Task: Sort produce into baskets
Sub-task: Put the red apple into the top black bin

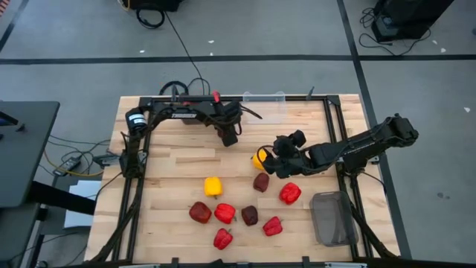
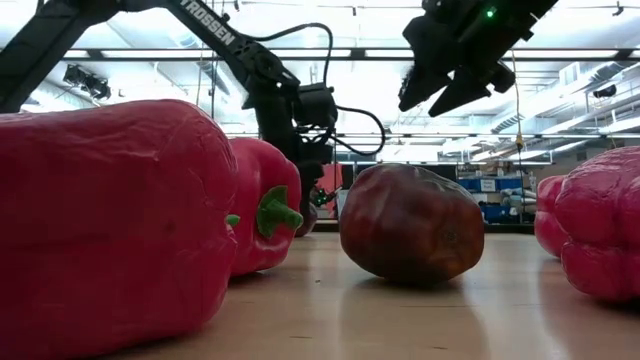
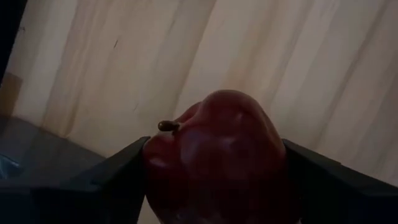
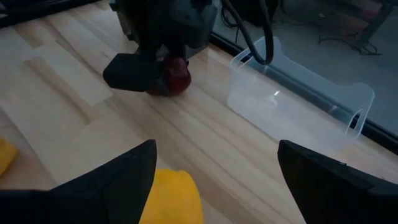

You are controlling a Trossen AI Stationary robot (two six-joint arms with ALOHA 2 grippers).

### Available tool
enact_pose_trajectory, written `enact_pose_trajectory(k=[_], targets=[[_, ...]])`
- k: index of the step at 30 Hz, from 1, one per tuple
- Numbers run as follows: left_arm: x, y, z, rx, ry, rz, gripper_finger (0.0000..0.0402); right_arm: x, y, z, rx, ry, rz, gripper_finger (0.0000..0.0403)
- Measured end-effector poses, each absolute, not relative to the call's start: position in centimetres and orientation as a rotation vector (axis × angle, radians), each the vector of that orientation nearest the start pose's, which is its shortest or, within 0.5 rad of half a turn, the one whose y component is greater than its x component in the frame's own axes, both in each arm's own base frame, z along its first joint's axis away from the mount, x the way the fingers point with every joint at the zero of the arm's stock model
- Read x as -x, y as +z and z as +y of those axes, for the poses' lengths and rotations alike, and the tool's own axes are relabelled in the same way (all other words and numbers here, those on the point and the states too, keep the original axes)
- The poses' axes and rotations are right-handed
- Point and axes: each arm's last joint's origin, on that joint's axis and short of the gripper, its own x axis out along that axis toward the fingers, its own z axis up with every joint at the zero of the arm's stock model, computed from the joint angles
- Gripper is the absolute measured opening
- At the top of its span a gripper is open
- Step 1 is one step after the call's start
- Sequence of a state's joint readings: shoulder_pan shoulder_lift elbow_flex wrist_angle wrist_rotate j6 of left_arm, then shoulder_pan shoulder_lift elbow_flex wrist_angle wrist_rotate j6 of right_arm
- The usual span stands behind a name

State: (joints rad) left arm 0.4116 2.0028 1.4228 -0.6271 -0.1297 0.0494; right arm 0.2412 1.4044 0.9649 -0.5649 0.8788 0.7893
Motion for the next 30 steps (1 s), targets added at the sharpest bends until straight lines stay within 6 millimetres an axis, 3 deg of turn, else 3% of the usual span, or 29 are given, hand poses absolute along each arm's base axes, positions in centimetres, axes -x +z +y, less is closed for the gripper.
enact_pose_trajectory(k=[4, 9, 17, 24, 30], targets=[[-37.2, 18.5, 16.3, 0.101, 0.411, 1.252, 0.0318, -26.3, 23.7, 5.4, -0.178, -0.853, 0.550, 0.0334], [-37.4, 20.7, 16.4, 0.069, 0.376, 1.292, 0.0322, -24.7, 21.6, 6.6, -0.179, -0.891, 0.512, 0.0321], [-37.2, 25.5, 16.4, 0.040, 0.405, 1.200, 0.0330, -24.6, 20.6, 6.0, -0.220, -0.865, 0.581, 0.0315], [-33.8, 29.5, 17.6, 0.036, 0.479, 1.184, 0.0338, -24.5, 20.6, 6.6, -0.186, -0.837, 0.591, 0.0315], [-29.9, 28.0, 21.1, 0.130, 0.588, 1.234, 0.0339, -24.3, 20.7, 7.2, -0.149, -0.822, 0.577, 0.0315]])
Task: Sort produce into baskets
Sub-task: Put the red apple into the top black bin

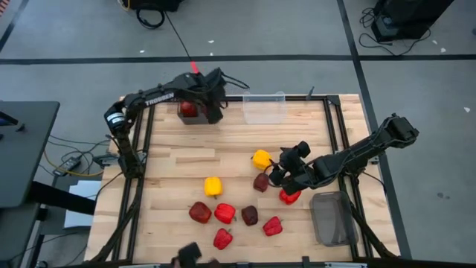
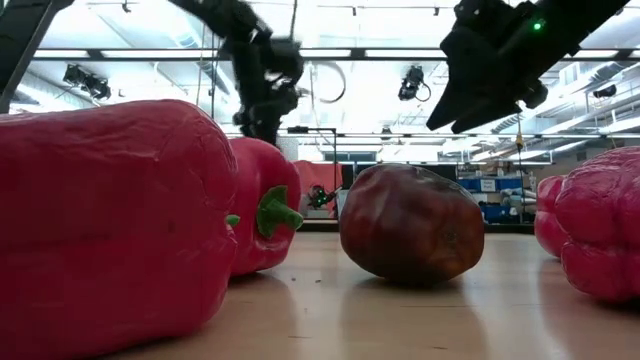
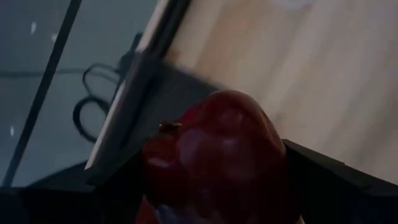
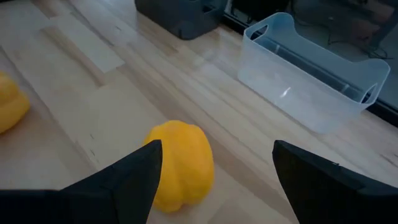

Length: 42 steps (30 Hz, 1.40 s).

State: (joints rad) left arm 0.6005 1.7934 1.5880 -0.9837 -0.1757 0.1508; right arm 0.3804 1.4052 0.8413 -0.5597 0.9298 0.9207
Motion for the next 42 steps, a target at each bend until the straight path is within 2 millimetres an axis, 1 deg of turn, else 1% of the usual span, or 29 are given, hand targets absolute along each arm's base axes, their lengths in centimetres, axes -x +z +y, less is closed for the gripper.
enact_pose_trajectory(k=[6, 10, 14, 16, 21, 25, 28, 32, 35, 38, 40, 42], targets=[[-26.8, 24.8, 25.3, 0.196, 0.719, 1.191, 0.0345, -24.6, 20.8, 7.0, -0.140, -0.822, 0.564, 0.0314], [-25.3, 23.5, 26.5, 0.188, 0.731, 1.217, 0.0356, -25.2, 21.1, 6.5, -0.134, -0.823, 0.541, 0.0314], [-24.9, 23.4, 26.9, 0.213, 0.734, 1.208, 0.0366, -25.6, 21.2, 6.0, -0.109, -0.791, 0.566, 0.0314], [-24.9, 23.4, 26.8, 0.236, 0.706, 1.196, 0.0372, -25.7, 21.1, 5.8, -0.121, -0.785, 0.576, 0.0314], [-25.6, 23.4, 26.2, 0.282, 0.602, 1.150, 0.0394, -25.8, 21.1, 5.5, -0.136, -0.793, 0.576, 0.0314], [-26.4, 23.7, 25.6, 0.280, 0.598, 1.142, 0.0395, -25.7, 21.2, 5.6, -0.123, -0.809, 0.559, 0.0314], [-27.5, 24.3, 24.0, 0.220, 0.544, 1.130, 0.0393, -25.5, 21.2, 6.0, -0.094, -0.829, 0.536, 0.0314], [-29.6, 25.7, 20.5, 0.065, 0.377, 1.109, 0.0393, -25.2, 21.2, 6.4, -0.059, -0.826, 0.542, 0.0314], [-31.2, 26.5, 17.1, -0.032, 0.208, 1.073, 0.0393, -24.9, 21.0, 6.7, -0.036, -0.819, 0.565, 0.0314], [-33.2, 26.8, 13.0, -0.113, 0.026, 1.027, 0.0393, -24.7, 20.9, 6.9, -0.035, -0.819, 0.573, 0.0314], [-34.4, 26.7, 10.3, -0.156, -0.055, 1.000, 0.0393, -24.5, 20.9, 6.9, -0.035, -0.821, 0.580, 0.0314], [-35.8, 26.5, 7.6, -0.172, -0.087, 0.960, 0.0393, -24.4, 20.8, 7.0, -0.044, -0.816, 0.595, 0.0314]])
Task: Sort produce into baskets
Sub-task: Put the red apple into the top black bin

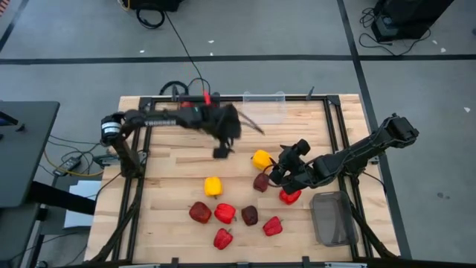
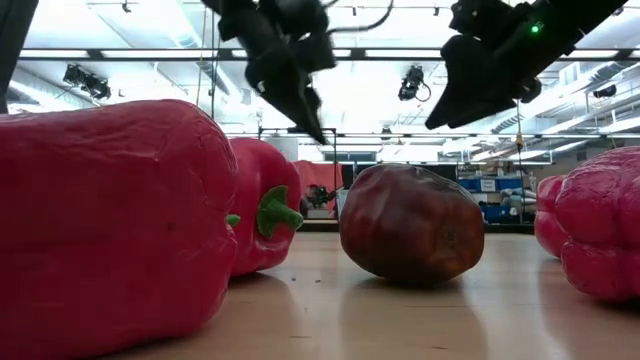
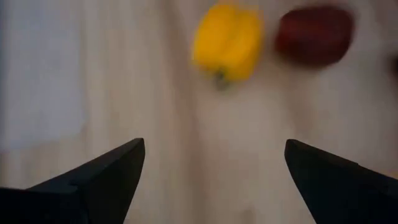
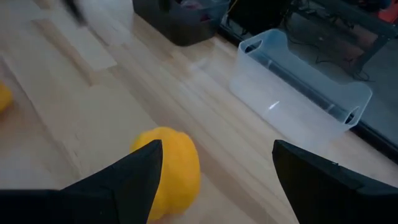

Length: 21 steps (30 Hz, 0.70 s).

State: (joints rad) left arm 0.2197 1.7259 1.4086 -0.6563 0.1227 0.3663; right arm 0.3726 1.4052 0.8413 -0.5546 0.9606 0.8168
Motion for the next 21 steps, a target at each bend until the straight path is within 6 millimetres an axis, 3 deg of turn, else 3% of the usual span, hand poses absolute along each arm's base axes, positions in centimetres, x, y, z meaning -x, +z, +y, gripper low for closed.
enact_pose_trajectory(k=[4, 7, 14, 18, 21], targets=[[-38.0, 25.8, 3.1, -0.150, -0.048, 0.899, 0.0393, -24.1, 20.4, 7.1, -0.107, -0.764, 0.683, 0.0314], [-39.5, 25.4, 0.9, -0.060, 0.033, 0.805, 0.0393, -23.7, 20.2, 7.2, -0.136, -0.774, 0.710, 0.0314], [-42.5, 22.3, -1.2, 0.378, 0.198, 0.697, 0.0393, -21.8, 19.8, 7.0, -0.190, -0.916, 0.751, 0.0314], [-43.5, 19.3, -2.0, 0.457, 0.228, 0.768, 0.0393, -20.5, 19.7, 7.0, -0.199, -1.000, 0.752, 0.0314], [-44.4, 18.3, -2.7, 0.490, 0.235, 0.785, 0.0393, -20.0, 19.7, 7.1, -0.201, -1.021, 0.753, 0.0314]])
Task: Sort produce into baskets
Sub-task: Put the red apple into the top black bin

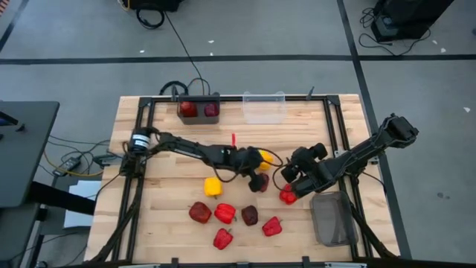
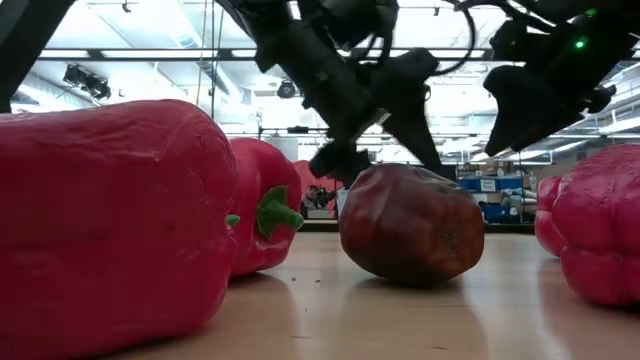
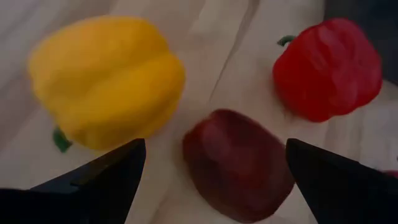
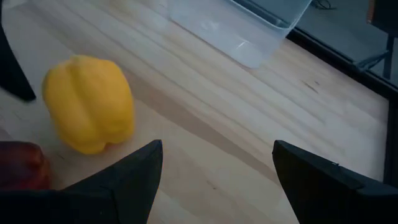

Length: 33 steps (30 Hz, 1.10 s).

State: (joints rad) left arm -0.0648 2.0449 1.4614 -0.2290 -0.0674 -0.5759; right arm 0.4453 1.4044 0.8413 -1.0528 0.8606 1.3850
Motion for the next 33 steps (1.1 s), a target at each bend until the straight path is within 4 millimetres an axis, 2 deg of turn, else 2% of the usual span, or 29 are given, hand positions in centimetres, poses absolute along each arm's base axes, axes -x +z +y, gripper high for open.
enact_pose_trajectory(k=[6, 10, 16, 24, 29, 33], targets=[[-45.8, 18.3, -4.3, 0.529, 0.220, 0.778, 0.0393, -19.9, 19.7, 7.7, -0.176, -0.989, 0.760, 0.0314], [-46.1, 18.2, -5.2, 0.503, 0.259, 0.766, 0.0393, -19.7, 19.7, 7.9, -0.152, -0.975, 0.768, 0.0314], [-45.7, 17.0, -5.5, 0.472, 0.345, 0.818, 0.0393, -19.3, 19.7, 8.2, -0.106, -0.955, 0.794, 0.0314], [-45.7, 14.9, -7.4, 0.488, 0.322, 0.866, 0.0393, -19.2, 19.8, 8.2, -0.049, -0.943, 0.809, 0.0314], [-44.9, 14.4, -7.2, 0.462, 0.372, 0.957, 0.0392, -19.1, 19.8, 8.1, -0.021, -0.945, 0.807, 0.0314], [-44.3, 15.0, -6.5, 0.400, 0.370, 1.013, 0.0392, -19.1, 19.8, 8.1, -0.021, -0.948, 0.800, 0.0314]])
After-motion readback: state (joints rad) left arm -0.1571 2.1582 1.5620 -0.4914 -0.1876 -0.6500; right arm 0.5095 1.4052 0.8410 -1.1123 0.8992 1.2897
